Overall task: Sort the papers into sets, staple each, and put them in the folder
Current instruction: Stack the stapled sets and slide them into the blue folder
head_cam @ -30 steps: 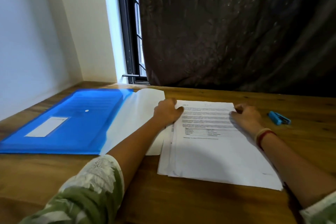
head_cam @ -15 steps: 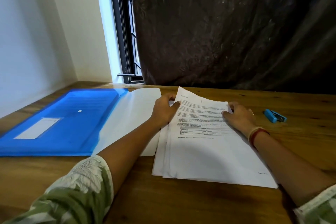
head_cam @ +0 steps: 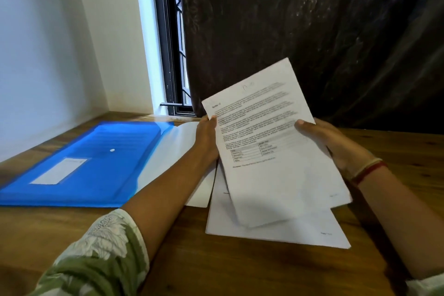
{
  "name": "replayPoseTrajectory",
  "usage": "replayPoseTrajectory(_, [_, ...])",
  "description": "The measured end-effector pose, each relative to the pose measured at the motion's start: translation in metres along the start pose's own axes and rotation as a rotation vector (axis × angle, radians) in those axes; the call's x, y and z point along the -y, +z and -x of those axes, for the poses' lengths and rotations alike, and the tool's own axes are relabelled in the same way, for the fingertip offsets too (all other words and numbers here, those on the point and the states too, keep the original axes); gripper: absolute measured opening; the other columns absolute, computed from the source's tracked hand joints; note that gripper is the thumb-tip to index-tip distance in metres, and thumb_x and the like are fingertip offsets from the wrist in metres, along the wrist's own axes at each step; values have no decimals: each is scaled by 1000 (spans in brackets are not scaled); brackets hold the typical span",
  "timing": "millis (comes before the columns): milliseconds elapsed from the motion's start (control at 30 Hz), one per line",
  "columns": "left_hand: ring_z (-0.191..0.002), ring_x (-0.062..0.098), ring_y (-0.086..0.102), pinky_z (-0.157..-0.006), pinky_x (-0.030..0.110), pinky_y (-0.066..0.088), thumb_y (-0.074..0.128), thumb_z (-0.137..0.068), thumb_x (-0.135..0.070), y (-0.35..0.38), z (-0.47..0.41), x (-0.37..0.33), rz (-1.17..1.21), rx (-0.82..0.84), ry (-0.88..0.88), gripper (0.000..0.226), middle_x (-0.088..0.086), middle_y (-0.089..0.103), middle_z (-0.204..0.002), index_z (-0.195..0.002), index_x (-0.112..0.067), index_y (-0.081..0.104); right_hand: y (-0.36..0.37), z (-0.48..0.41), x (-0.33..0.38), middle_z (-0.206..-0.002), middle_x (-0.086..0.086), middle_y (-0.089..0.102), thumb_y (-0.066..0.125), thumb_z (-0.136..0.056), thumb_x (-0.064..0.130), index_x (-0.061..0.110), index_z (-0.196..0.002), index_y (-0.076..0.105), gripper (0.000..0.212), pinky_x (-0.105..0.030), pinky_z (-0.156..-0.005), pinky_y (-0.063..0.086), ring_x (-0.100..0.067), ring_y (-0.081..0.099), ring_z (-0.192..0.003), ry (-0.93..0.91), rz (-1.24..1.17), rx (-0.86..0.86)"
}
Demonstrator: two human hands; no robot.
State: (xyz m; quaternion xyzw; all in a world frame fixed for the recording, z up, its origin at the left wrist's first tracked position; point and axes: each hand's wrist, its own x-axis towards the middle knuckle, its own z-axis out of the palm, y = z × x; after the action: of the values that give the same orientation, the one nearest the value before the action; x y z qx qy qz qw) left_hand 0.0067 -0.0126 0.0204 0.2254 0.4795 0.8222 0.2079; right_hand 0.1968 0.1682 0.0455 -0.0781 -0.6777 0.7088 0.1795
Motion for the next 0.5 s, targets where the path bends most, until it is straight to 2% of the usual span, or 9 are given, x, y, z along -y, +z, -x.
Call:
replayPoseTrajectory(100, [-68, 22, 62, -72, 41, 52, 55, -95, -17, -7, -4, -15, 91, -112, -62, 8, 8, 65, -80, -89, -13, 58, 7, 0, 9, -123, -9, 66, 50, -94, 9, 13, -130, 54, 37, -42, -85, 57, -29, 66, -108, 41, 128, 121])
replayPoseTrajectory(200, [-61, 17, 57, -63, 32, 47, 53, -96, -15, -5, 0, -28, 39, -128, -56, 19, 4, 60, -71, -77, -17, 56, 16, -6, 5, -121, -6, 67, 56, -86, 10, 13, -124, 58, 38, -28, -75, 58, -21, 69, -103, 48, 171, 94])
replayPoseTrajectory(300, [-67, 16, 56, -68, 32, 47, 46, -97, -12, -6, 4, -43, -146, -192, 13, 22, 2, 59, -75, -77, -15, 54, 21, -10, -6, -123, -7, 66, 51, -94, 5, 11, -125, 58, 33, -30, -82, 58, -21, 68, -104, 48, 155, 37])
replayPoseTrajectory(367, [-77, 19, 63, -68, 30, 51, 48, -95, -13, -16, 7, -55, -196, -206, 44, 10, 6, 64, -82, -89, -10, 54, 20, -12, -10, -122, -9, 67, 51, -95, 6, 13, -122, 60, 29, -36, -84, 57, -25, 68, -103, 82, 101, 3])
replayPoseTrajectory(400, [-87, 22, 64, -70, 30, 51, 50, -95, -17, -27, 5, -63, -302, -220, 55, 8, 8, 66, -92, -97, -11, 54, 21, -14, -11, -120, -9, 68, 51, -94, 6, 13, -121, 61, 29, -38, -82, 58, -26, 69, -101, 104, 58, 4])
replayPoseTrajectory(433, [-98, 24, 63, -74, 31, 49, 52, -95, -23, -39, 3, -66, -488, -229, 48, 16, 11, 66, -103, -106, -10, 54, 18, -13, -13, -117, -9, 69, 53, -93, 6, 13, -121, 61, 30, -39, -79, 59, -27, 70, -99, 130, 13, 4])
replayPoseTrajectory(500, [-111, 29, 57, -83, 33, 45, 55, -94, -35, -74, -2, -75, -1031, -208, 11, 36, 14, 62, -118, -114, -6, 58, 18, -14, -16, -113, -10, 71, 66, -83, 8, 13, -121, 60, 38, -40, -71, 61, -29, 71, -94, 180, -70, 18])
